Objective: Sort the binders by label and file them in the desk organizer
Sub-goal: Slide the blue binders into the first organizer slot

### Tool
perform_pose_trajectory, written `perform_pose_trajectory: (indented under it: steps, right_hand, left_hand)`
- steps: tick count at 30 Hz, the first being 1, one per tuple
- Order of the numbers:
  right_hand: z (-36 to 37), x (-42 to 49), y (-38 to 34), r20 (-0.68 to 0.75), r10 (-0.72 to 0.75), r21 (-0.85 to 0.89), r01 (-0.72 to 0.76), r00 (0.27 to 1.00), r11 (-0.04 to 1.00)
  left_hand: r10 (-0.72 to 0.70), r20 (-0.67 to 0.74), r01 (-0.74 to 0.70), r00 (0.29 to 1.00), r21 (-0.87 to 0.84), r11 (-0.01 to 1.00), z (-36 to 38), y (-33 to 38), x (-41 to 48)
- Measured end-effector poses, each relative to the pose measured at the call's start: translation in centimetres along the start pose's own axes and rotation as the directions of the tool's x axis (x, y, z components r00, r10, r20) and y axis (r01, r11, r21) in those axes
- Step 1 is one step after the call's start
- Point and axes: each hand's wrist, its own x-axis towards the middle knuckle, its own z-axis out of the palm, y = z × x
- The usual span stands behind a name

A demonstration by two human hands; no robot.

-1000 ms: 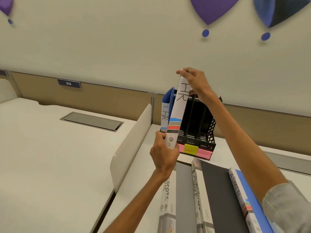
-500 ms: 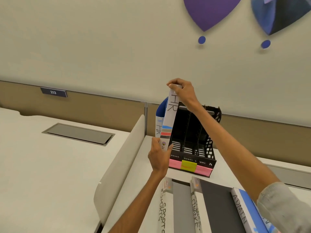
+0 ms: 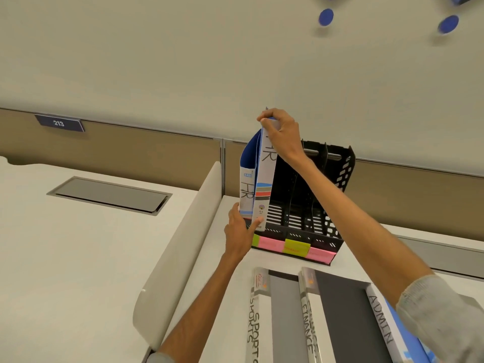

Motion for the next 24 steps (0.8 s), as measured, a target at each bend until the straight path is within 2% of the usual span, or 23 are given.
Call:
perform_pose_trajectory:
  steps: [3, 7, 13, 17, 21, 24]
  right_hand:
    - [0.5, 0.3, 0.4, -0.021, -0.031, -0.006, 0.031, 0.999, 0.999]
    - [1.1, 0.2, 0.8, -0.052, -0.055, 0.001, 0.055, 0.997, 0.998]
    - [0.9, -0.4, 1.3, -0.158, -0.103, 0.025, 0.108, 0.982, 0.994]
    - [1.4, -1.1, 1.1, -0.192, -0.158, -0.01, 0.159, 0.969, 0.987]
    - [1.5, -1.5, 1.4, -0.235, -0.195, -0.043, 0.191, 0.952, 0.981]
    - [1.9, -1.6, 1.5, -0.272, -0.176, -0.021, 0.177, 0.946, 0.984]
  left_hand:
    - [-0.021, 0.071, 0.014, 0.997, 0.098, 0.995, 0.6, 0.2, 0.9]
    - [-0.056, -0.028, 0.061, 0.998, 0.226, 0.972, 0.9, -1.1, 1.2]
    - [-0.008, -0.027, 0.013, 1.0, 0.212, 0.977, 2.0, -2.0, 0.1]
    - [-0.04, -0.111, 0.064, 0.993, 0.222, 0.973, 1.8, -1.8, 1.4]
    - [-0.014, -0.127, 0.06, 0.992, 0.362, 0.93, 1.8, -1.5, 2.6]
    - [-0.037, -0.165, 0.095, 0.986, 0.356, 0.93, 3.0, -1.4, 2.0]
